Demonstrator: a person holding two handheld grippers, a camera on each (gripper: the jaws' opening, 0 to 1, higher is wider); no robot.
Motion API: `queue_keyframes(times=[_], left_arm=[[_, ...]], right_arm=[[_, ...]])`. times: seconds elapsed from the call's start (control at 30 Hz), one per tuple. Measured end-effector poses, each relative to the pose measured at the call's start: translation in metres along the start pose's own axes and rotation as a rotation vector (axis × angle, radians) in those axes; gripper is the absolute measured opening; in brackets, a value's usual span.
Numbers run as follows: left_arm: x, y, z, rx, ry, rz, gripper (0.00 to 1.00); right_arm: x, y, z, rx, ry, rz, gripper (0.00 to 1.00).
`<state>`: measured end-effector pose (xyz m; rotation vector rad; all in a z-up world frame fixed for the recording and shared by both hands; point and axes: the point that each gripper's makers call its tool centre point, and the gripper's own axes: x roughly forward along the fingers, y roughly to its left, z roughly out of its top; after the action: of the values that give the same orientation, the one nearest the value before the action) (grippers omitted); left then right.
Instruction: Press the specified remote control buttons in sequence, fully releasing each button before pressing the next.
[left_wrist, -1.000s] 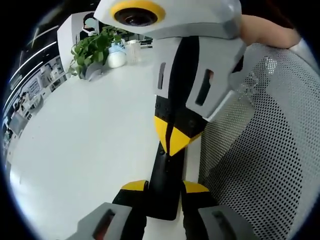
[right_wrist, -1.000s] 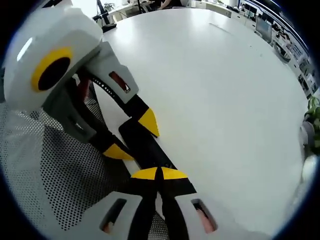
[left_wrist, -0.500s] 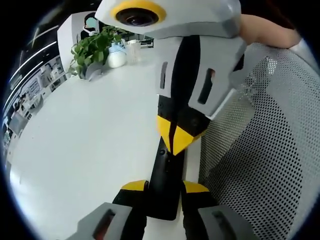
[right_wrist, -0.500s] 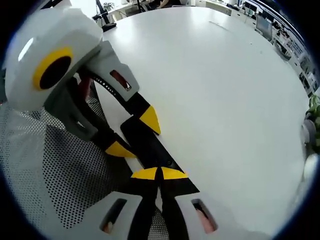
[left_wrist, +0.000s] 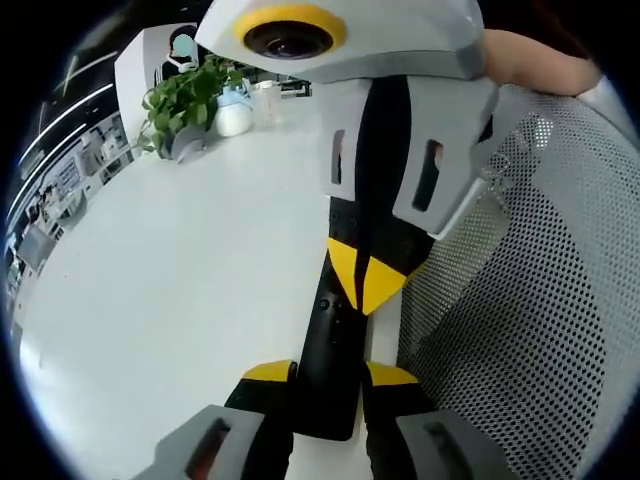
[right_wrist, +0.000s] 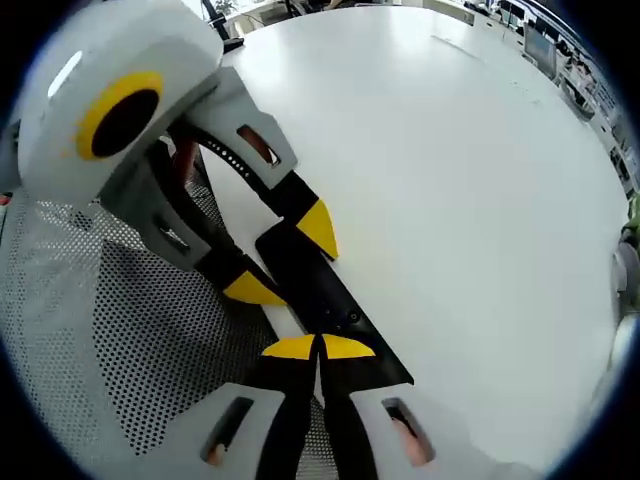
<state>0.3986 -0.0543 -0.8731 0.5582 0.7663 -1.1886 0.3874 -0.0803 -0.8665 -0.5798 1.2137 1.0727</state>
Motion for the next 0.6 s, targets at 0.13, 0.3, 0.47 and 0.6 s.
queue_keyframes(times=[0.13,0.3,0.47,0.6], left_arm=[[0.0004,0.0001,0.0002,0.002,-0.005,-0.001,0.26],[0.0003,-0.0001,0.0003,0.0,-0.005,0.001,0.25],[0.0002,0.0,0.0004,-0.001,-0.007,0.0,0.25],[0.0002,0.0002,0.0004,-0.006,-0.009,-0.001,0.25]], right_arm=[[0.0011,-0.0011,-0.0005,-0.014,0.007,-0.005,0.0],[0.0022,-0.0009,-0.0007,-0.021,0.009,-0.001,0.0],[0.0027,-0.0011,-0.0001,-0.004,-0.003,0.011,0.0],[0.0022,0.0004,0.0001,-0.03,0.007,-0.001,0.0]])
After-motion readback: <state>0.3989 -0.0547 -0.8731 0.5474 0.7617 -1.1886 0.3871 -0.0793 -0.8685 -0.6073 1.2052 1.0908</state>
